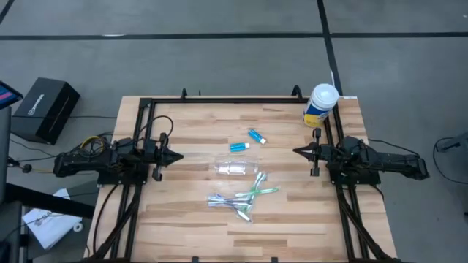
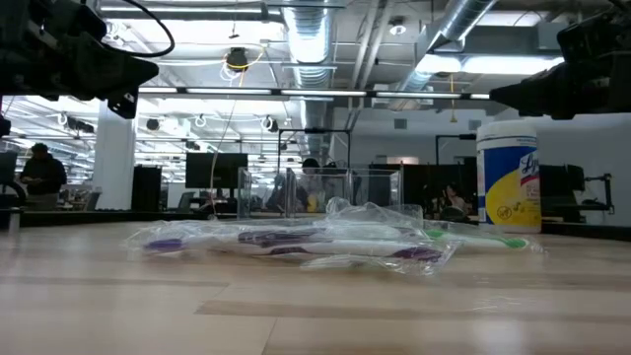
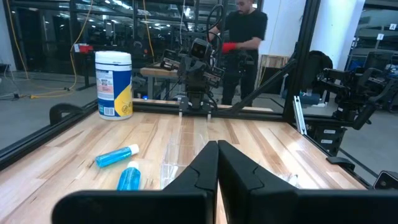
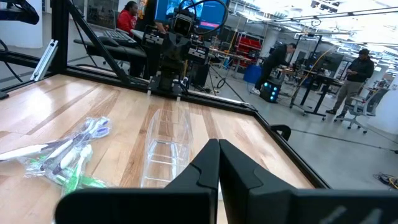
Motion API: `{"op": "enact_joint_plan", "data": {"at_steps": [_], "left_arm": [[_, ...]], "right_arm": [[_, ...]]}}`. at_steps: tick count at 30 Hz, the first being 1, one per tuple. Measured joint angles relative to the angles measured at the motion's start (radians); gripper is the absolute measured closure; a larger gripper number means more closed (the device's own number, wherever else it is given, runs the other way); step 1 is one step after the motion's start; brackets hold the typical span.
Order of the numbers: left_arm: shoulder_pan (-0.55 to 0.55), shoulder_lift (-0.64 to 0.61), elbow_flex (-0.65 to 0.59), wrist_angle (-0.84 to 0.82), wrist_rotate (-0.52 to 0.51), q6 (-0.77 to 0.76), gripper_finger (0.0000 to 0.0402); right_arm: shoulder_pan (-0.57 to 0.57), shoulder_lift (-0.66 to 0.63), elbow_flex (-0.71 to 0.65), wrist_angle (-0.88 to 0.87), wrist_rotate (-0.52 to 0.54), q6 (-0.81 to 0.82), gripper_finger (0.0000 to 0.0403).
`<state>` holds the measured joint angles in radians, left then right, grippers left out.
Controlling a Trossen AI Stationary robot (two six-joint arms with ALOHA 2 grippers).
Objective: Pick & Place toothbrushing station
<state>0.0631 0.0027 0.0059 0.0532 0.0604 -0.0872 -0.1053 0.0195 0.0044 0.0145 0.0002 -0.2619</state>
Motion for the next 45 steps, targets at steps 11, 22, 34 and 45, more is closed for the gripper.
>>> {"op": "enact_joint_plan", "data": {"at_steps": [11,22,34,45], "left_arm": [[0.0,0.0,0.0,0.0,0.0,0.0,0.0401],[0.0,0.0,0.0,0.064,0.0,-0.012,0.0401],[0.0,0.0,0.0,0.191,0.0,-0.113,0.0401],[0.0,0.0,0.0,0.203,0.0,-0.113,0.0401]], "right_arm": [[0.0,0.0,0.0,0.0,0.0,0.0,0.0403],[0.0,0.0,0.0,0.0,0.0,0.0,0.0403],[-0.008,0.0,0.0,0.0,0.001,-0.206,0.0403],[0.011,0.0,0.0,0.003,-0.002,-0.158,0.0403]]}}
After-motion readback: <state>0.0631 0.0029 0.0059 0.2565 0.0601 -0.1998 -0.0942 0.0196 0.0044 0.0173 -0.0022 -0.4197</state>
